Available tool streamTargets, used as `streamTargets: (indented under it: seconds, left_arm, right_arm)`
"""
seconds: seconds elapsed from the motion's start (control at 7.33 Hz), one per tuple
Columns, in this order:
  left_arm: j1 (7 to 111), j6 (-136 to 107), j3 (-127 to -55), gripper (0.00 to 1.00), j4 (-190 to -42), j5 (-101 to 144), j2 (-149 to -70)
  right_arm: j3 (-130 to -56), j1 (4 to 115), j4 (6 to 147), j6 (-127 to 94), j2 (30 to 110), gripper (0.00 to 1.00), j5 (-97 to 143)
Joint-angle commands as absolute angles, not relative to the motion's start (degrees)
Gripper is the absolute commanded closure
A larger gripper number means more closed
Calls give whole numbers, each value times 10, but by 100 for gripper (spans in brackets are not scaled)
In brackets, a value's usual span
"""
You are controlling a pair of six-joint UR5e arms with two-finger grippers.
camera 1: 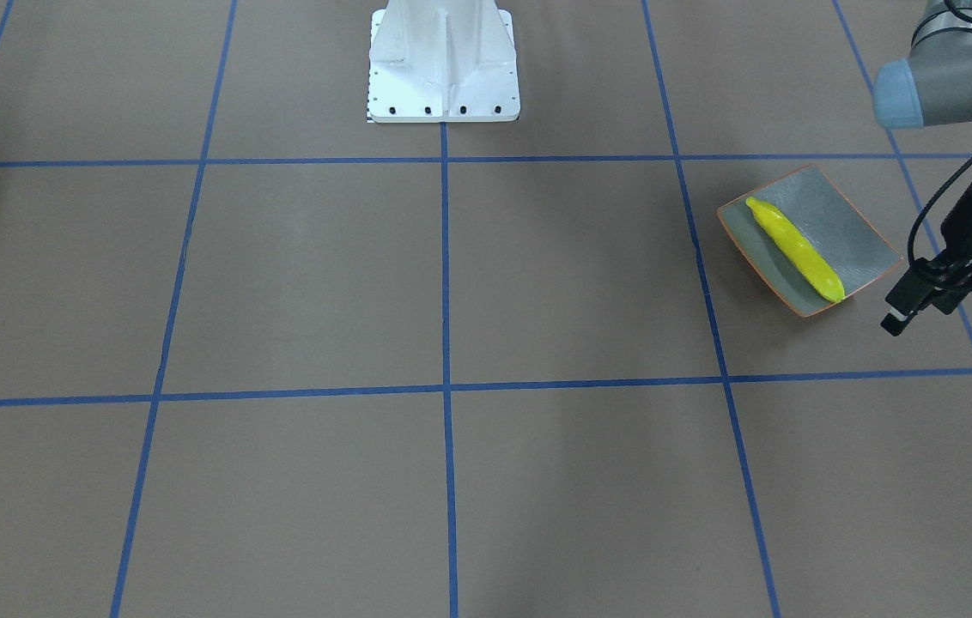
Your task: Transfer all bananas from basket to plate
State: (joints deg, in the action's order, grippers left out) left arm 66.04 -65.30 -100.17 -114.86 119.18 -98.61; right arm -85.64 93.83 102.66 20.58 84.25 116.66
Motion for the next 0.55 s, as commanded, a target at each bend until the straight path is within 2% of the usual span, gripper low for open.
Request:
streamTargets:
  seconds: [0.0, 0.14, 0.41]
  left_arm:
    - [660, -655, -998, 0, -1150, 1192, -986]
    - [648, -671, -999, 0, -1150, 1192, -987]
    - [628, -706, -996, 0, -1150, 1189, -1016]
  right_arm:
    - [-888, 960, 1044, 227, 817, 100, 1119]
    - [-875, 960, 1015, 208, 789, 100, 1119]
    - [-873, 896, 929, 32, 767, 100, 1163]
